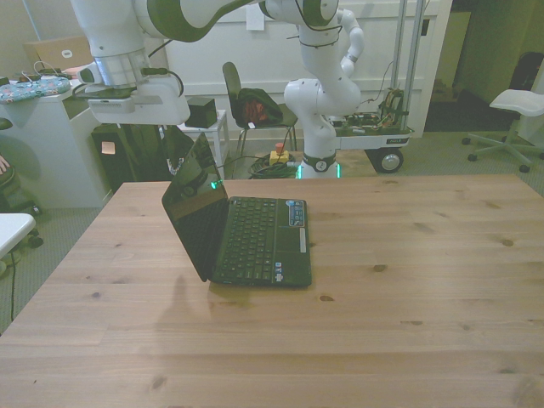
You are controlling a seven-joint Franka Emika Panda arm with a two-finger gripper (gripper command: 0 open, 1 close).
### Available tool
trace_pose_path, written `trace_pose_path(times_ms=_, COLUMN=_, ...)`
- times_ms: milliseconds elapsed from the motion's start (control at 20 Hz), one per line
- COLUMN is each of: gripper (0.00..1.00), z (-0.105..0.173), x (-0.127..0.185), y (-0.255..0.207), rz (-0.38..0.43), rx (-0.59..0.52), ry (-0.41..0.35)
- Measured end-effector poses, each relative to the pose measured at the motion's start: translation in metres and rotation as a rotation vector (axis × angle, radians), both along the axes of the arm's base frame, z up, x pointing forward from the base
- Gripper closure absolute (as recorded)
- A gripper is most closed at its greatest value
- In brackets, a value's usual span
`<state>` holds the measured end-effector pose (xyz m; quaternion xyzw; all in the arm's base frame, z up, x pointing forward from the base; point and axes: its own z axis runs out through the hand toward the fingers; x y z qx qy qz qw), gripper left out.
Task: Close the laptop
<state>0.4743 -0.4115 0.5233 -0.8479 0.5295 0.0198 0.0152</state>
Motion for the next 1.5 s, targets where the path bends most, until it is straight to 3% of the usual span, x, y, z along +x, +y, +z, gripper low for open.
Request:
trace_pose_path(times_ms=1100, gripper=1.00, z=0.000, x=-0.014, y=-0.009, rz=-0.024, rx=-0.002, ry=0.006)
trace_pose_path(times_ms=1500, gripper=1.00, z=0.000, x=-0.005, y=0.005, rz=0.038, rx=-0.029, ry=0.000)
